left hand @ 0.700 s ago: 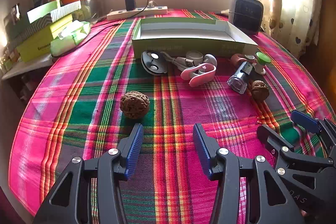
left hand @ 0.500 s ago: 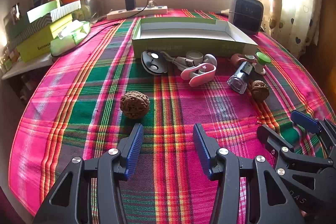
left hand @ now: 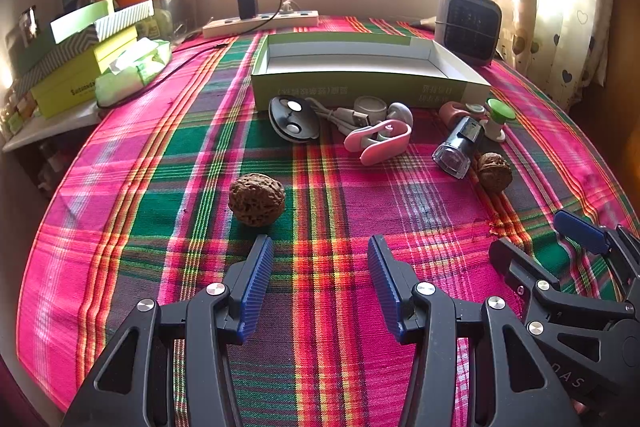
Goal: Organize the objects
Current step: 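Move both grippers toward the two walnuts on the cloth, then close the left gripper on one walnut while the right gripper closes on the other walnut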
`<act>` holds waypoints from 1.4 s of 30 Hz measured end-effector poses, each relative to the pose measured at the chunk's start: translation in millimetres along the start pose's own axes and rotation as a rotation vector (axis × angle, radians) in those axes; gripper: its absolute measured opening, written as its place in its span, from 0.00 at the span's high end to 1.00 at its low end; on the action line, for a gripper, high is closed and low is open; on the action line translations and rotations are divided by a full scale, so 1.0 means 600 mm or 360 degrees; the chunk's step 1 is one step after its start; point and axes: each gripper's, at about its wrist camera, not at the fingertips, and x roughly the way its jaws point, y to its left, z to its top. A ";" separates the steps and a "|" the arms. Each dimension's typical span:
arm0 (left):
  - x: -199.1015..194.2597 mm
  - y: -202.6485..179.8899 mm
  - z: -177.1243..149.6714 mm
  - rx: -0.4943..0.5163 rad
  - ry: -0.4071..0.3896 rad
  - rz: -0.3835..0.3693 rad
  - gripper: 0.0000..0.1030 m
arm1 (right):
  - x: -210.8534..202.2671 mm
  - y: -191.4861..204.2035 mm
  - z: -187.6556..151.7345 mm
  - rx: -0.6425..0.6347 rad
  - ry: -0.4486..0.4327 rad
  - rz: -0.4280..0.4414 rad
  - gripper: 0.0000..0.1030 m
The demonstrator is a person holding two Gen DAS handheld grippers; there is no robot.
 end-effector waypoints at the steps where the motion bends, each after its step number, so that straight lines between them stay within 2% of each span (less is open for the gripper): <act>1: 0.000 0.000 -0.001 0.0002 0.0002 -0.0002 0.54 | 0.000 0.000 0.000 -0.0001 0.0002 0.0003 0.22; 22: -0.002 0.006 -0.001 0.0024 0.0025 -0.0030 0.54 | 0.002 -0.003 0.002 -0.0033 0.0021 0.0044 0.22; 27: -0.011 0.021 0.000 0.0012 0.0037 -0.0081 0.54 | 0.003 -0.007 0.006 -0.0066 0.0052 0.0074 0.22; 33: -0.024 0.050 0.010 -0.0014 -0.0028 -0.0122 0.54 | 0.010 -0.011 0.020 -0.0094 0.0092 0.0088 0.23; 42: -0.002 0.090 0.024 -0.0087 0.0018 -0.0146 0.54 | 0.030 -0.015 0.055 -0.0174 0.0110 0.0109 0.23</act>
